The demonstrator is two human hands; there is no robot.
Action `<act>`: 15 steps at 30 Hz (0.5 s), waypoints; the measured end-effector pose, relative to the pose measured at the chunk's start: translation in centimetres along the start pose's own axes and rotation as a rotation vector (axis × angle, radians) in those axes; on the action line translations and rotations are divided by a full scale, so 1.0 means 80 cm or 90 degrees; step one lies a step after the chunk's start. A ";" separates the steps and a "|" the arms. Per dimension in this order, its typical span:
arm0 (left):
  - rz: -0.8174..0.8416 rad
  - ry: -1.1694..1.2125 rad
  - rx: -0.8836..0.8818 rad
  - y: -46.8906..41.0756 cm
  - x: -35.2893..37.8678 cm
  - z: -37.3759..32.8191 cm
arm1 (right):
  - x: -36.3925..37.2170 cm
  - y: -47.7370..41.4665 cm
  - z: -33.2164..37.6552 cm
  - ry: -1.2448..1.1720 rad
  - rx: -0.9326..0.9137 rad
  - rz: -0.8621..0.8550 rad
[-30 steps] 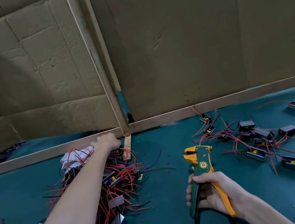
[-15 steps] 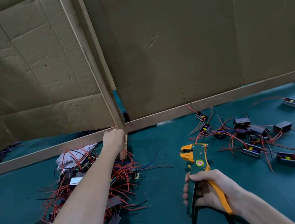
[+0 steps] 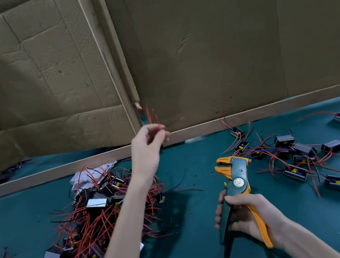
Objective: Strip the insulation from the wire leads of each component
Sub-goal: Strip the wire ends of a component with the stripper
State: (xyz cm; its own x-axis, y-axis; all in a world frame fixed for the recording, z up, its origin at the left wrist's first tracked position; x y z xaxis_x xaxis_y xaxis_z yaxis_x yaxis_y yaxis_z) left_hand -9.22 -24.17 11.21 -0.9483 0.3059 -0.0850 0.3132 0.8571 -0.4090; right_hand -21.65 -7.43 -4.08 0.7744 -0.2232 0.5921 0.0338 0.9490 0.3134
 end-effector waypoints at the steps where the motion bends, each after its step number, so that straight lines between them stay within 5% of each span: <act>1: 0.012 -0.015 -0.005 0.016 0.001 0.005 | 0.002 0.001 0.000 0.003 0.000 0.005; 15: 0.155 -0.052 -0.080 0.091 0.037 0.070 | 0.025 0.010 -0.007 0.142 -0.008 0.093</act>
State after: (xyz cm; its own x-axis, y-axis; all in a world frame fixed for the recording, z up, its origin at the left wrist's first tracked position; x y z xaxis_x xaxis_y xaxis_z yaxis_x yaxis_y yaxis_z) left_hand -10.05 -19.35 2.87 -0.8438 0.4792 -0.2417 0.5315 0.8086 -0.2523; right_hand -19.71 -7.01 -3.04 0.8915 -0.0302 0.4521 -0.0819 0.9706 0.2264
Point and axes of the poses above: each hand's wrist, its own y-axis away from the middle knuckle, its own x-axis out of the palm, z = x × y, the point moved 7 cm from there along -y, towards the middle knuckle, and after that the axes turned 3 degrees about y, right-handed, at the moved point
